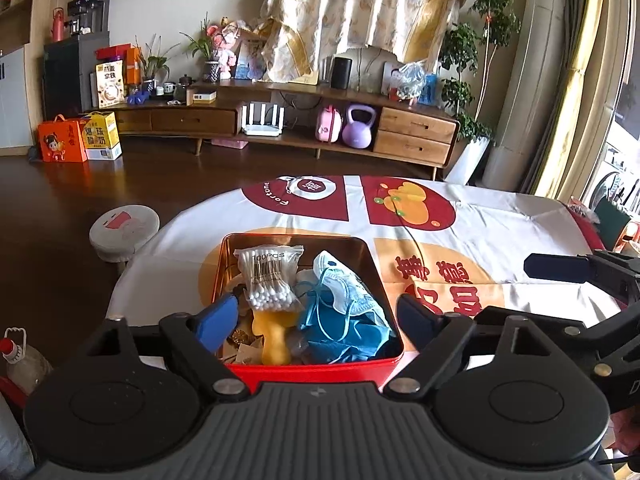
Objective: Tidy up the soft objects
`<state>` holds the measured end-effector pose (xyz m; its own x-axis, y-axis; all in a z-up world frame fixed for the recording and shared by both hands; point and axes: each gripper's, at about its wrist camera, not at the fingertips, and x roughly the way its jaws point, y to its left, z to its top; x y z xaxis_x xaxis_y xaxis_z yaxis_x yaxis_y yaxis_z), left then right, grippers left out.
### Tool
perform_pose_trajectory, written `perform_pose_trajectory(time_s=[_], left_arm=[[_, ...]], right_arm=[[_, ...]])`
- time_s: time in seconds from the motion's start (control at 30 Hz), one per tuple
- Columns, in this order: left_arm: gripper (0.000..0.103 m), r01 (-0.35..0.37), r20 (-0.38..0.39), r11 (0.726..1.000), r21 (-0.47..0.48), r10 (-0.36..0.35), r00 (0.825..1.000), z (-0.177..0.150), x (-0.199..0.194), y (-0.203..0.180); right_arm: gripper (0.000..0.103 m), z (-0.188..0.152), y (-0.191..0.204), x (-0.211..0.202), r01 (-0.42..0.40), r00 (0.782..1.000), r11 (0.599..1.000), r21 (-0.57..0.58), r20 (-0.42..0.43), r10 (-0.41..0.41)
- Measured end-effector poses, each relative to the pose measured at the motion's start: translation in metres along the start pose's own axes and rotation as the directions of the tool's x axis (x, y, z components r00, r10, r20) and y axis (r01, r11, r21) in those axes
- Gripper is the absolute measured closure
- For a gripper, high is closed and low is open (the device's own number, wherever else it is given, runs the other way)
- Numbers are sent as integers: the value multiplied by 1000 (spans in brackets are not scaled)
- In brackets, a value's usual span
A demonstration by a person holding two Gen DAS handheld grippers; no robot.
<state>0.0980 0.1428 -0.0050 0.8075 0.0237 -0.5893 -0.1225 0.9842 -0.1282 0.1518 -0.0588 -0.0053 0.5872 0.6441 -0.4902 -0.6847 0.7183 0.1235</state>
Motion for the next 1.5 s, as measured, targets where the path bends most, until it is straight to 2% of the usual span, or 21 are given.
perform_pose_trajectory(time_s=[0.13,0.5,0.8,1.5], left_arm=[[2,2,29,1000,-18,-1,1000,-3,-10,0],[1,-15,48,999,-30,16,999,-16,-32,-6],[1,27,62,999,-45,-24,998,-29,-50,-12],[1,26,64,998,-57,-22,998,-36,-58,-15]], right_arm=[[0,-1,1,-8,9,1000,1000,6,21,-9],[0,-17,7,-31,43,998,999,24,54,-44],[0,-23,2,-42,78,994,994,72,71,-83],[0,-27,1,-39,76,995,994,80,57,-81]])
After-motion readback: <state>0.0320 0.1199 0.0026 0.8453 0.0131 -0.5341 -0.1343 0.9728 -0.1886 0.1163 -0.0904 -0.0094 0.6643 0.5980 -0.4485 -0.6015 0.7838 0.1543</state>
